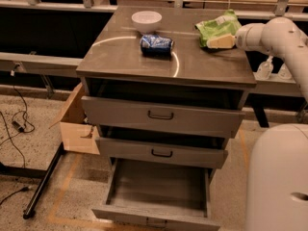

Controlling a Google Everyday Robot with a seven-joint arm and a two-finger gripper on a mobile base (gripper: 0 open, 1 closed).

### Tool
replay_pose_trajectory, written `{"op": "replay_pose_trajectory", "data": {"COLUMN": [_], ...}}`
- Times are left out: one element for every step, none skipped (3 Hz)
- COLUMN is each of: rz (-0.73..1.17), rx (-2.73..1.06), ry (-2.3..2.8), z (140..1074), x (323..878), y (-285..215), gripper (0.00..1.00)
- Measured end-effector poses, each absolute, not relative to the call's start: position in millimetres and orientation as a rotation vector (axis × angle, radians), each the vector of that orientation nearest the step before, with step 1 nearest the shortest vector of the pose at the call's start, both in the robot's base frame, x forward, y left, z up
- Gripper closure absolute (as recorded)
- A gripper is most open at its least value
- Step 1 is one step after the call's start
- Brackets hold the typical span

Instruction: Place green rice chip bag into bottom drawer

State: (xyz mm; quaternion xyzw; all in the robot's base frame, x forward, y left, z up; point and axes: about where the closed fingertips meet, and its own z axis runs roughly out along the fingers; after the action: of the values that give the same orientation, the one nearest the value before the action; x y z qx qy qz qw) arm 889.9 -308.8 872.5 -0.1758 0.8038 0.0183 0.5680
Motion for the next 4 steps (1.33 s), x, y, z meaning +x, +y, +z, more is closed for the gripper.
{"op": "replay_pose_trajectory", "data": {"rz": [0.062, 0.094, 0.117, 0.131], "rx": [-0.402, -0.411, -0.416, -0.428], "ry": [1.886, 1.885, 1.888, 1.891], "z": [871.3, 868.9, 870.5, 874.2], "x": [905.2, 915.1, 918.3, 916.9], "y": [-295.9, -284.1, -281.4, -283.6], "gripper": [0.0, 0.0, 0.18, 0.42]}}
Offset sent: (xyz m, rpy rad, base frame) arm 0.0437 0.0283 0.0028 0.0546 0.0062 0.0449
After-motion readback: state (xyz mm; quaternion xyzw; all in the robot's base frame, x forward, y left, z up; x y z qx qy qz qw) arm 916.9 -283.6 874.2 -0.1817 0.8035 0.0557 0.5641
